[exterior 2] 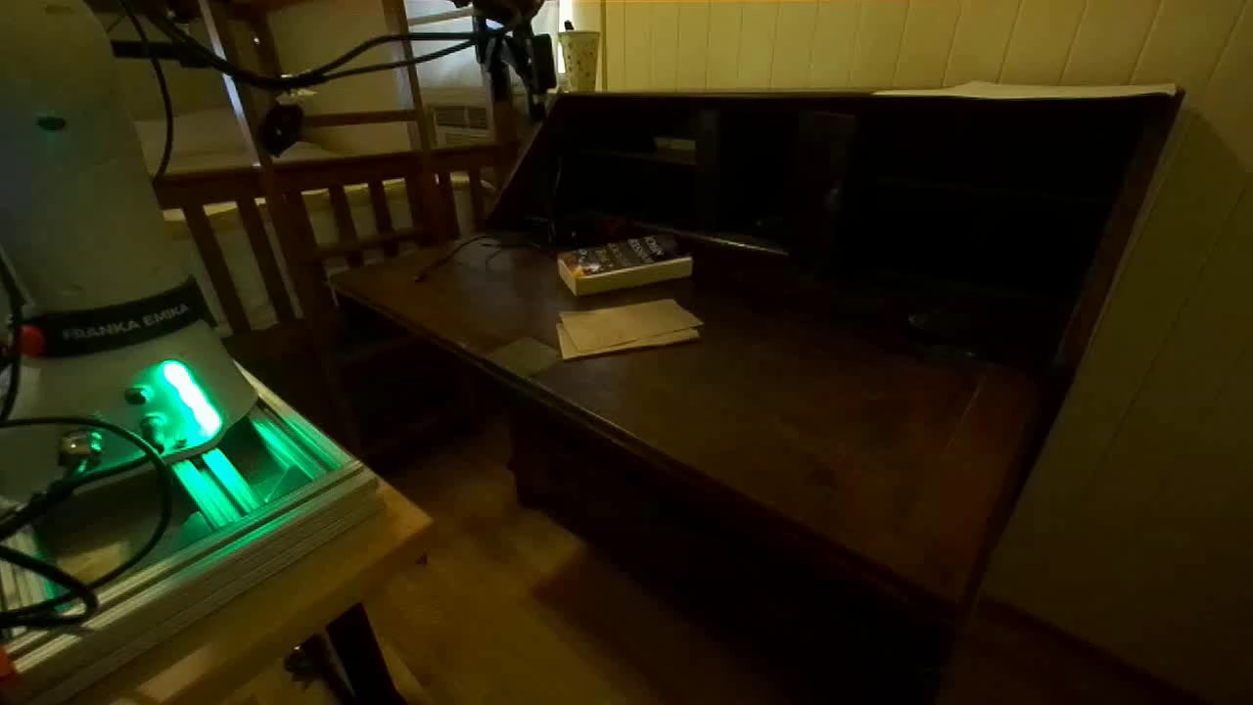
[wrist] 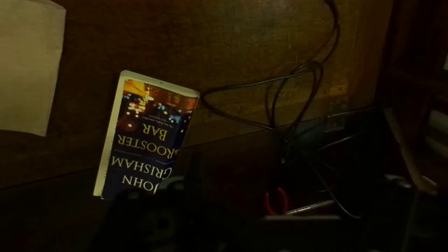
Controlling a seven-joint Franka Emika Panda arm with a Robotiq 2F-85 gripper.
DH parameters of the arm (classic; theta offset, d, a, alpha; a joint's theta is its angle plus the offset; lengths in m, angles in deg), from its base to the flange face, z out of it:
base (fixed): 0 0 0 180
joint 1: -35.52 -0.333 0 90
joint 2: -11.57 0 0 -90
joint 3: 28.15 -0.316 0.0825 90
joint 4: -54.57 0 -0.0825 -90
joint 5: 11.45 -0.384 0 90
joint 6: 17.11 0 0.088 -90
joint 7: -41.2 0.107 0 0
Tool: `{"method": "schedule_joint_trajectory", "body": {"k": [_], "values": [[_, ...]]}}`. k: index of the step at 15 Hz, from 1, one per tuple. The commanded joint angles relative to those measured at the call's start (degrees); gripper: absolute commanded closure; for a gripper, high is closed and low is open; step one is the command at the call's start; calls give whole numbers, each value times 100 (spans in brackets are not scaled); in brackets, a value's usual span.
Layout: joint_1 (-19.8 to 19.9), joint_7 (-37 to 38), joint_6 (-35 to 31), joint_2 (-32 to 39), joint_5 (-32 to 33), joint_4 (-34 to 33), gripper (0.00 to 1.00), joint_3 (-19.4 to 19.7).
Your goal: Open the compartment on the chest drawer
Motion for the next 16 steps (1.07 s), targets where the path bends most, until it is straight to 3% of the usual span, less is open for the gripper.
{"method": "schedule_joint_trajectory", "body": {"k": [1,11,16], "values": [[121,-39,18,9,-52,-9,0,-116],[102,-75,-43,48,-127,-43,0,-88],[534,-1143,-297,261,686,-525,0,261]]}}
